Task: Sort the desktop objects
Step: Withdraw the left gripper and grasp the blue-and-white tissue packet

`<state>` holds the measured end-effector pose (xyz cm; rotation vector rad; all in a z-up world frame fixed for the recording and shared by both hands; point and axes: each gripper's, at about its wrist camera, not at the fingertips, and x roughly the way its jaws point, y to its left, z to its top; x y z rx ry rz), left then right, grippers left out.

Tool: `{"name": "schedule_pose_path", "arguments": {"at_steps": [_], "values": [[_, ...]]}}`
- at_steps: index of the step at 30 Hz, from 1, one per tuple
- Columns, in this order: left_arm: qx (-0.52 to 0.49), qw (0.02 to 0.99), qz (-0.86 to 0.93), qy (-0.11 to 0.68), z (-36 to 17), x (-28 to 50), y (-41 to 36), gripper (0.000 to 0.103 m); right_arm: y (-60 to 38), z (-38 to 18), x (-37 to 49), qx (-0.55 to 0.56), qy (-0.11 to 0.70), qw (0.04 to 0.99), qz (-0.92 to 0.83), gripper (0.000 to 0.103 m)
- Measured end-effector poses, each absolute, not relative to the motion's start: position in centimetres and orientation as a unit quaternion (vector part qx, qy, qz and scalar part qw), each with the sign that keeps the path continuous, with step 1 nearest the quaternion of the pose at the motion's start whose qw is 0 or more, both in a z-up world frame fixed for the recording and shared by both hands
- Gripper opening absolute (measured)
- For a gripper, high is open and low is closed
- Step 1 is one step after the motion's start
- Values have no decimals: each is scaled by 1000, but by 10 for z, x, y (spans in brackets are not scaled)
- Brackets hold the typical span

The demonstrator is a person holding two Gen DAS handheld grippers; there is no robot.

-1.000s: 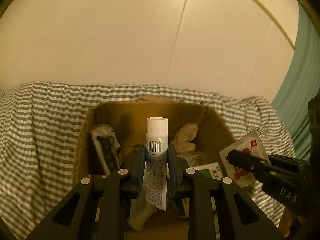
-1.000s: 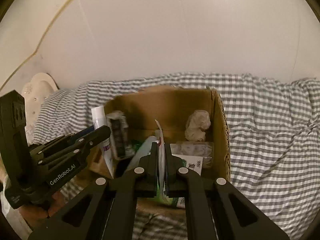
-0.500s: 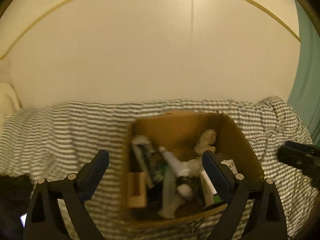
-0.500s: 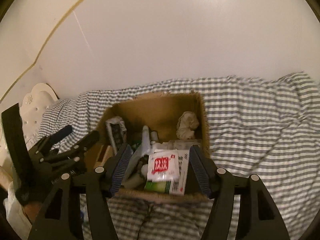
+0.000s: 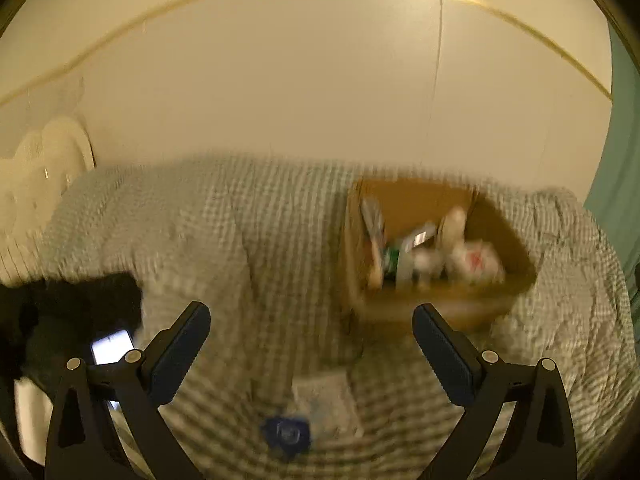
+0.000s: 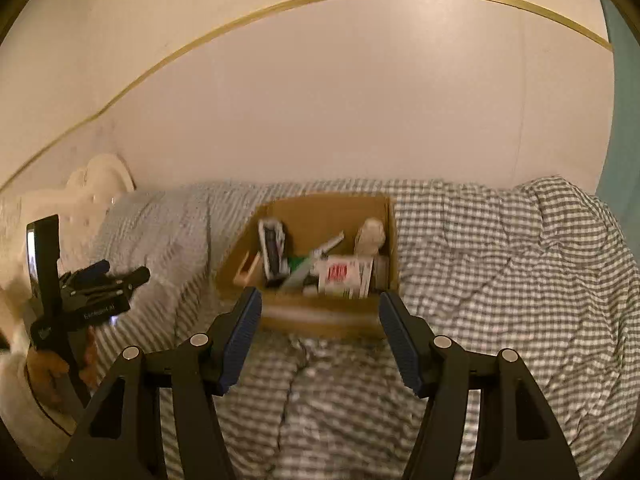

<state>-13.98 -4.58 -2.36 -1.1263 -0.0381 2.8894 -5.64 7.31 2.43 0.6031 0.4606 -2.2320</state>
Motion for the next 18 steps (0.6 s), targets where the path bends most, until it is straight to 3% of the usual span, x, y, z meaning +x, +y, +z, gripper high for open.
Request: {"name": "schedule_pose_path", "arguments": {"at_steps": [6, 13, 15, 18], "values": [[-496, 4, 865, -67, -138, -147, -54, 103, 82, -44, -65, 303, 182, 372, -858, 62], [-594, -6, 804, -24, -191, -171, -41, 103, 89, -63, -84, 327, 182, 361, -854, 62], [-603, -23, 796, -49, -198, -175, -53, 88, 92, -63, -87, 327, 179, 361, -855, 62], [-592, -16, 801, -86, -191, -176, -60, 87, 95, -63, -91, 333, 169, 364, -853, 62]]}}
